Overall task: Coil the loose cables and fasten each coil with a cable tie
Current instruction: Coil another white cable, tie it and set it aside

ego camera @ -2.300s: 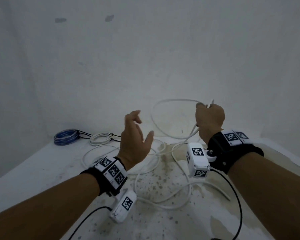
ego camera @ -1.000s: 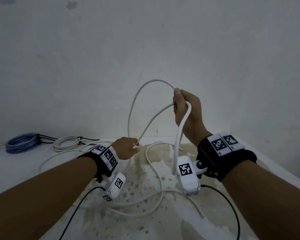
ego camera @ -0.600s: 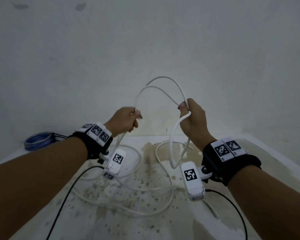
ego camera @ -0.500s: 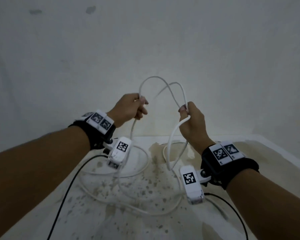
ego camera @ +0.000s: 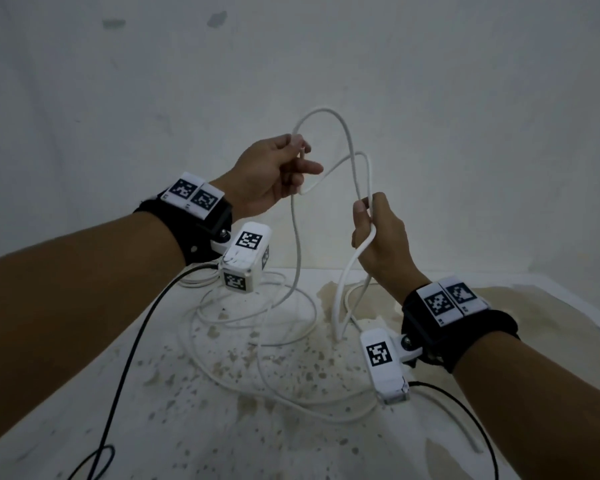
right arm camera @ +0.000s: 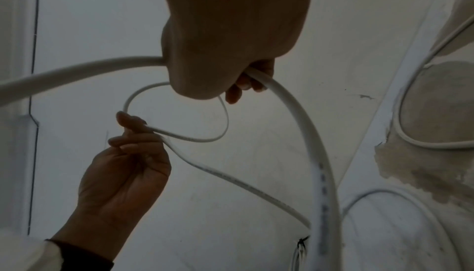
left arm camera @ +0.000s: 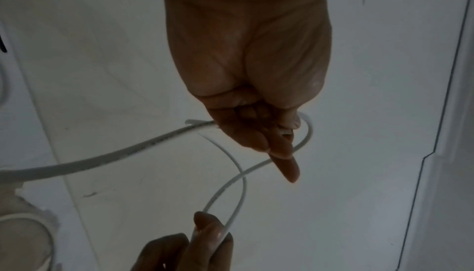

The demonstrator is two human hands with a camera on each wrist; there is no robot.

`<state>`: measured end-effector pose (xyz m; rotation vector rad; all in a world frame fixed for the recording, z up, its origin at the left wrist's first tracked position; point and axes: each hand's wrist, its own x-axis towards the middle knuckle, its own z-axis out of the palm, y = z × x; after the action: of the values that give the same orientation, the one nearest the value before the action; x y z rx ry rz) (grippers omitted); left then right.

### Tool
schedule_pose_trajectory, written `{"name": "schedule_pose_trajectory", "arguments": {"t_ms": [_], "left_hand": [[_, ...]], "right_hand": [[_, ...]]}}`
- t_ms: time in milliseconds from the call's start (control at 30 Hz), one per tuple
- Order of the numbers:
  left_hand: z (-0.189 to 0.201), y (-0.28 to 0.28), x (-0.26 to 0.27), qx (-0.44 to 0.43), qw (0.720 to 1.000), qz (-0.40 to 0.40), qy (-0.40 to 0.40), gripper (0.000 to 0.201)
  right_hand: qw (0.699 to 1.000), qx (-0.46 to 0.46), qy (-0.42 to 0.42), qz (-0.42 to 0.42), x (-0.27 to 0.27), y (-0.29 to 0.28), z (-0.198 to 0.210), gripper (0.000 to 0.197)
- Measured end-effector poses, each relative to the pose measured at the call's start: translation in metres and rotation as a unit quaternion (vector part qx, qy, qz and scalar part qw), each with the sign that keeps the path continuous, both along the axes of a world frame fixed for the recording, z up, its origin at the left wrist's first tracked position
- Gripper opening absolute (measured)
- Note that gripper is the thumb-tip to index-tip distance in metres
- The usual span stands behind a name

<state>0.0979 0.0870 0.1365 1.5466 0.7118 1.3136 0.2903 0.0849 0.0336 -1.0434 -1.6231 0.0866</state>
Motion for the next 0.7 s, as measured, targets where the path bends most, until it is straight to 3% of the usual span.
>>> {"name": "schedule_pose_trajectory", "arguments": {"t_ms": [133,267,367,500,567,633,700], "left_hand": [[0.005,-0.005,-0.005,-0.004,1.0,-0.002,0.029,0.023],[-0.012,-0.001,-0.025,-0.025,0.975,0.033,0.217,0.019],[-0.039,0.0,-0.038,-0.042,0.948,0.004,0.317,0.039],[-0.086,-0.003,-0.044,-0.06,0.948,-0.005,0.311,0.064],[-0.11,-0.002,-0.043,-0.064,0.945,0.08,0.312,0.071],[-0.136,0.001,-0.044,-0.043,0.902,0.228,0.365,0.062],[-0.166,0.002,-0.042,-0.033,0.867,0.303,0.394,0.047]], "right_hand": [[0.999,-0.001,-0.034,-0.012,-0.004,-0.003,0.007,0.024],[0.993,-0.057,-0.078,-0.071,0.01,0.003,-0.003,0.035],[0.978,-0.11,-0.11,-0.138,0.021,0.005,-0.011,0.037],[0.962,-0.158,-0.108,-0.195,0.032,0.006,-0.017,0.039],[0.957,-0.176,-0.098,-0.211,0.037,0.006,-0.018,0.034],[0.952,-0.189,-0.093,-0.221,0.039,0.005,-0.018,0.03],[0.949,-0.203,-0.078,-0.23,0.04,0.004,-0.017,0.029]]}}
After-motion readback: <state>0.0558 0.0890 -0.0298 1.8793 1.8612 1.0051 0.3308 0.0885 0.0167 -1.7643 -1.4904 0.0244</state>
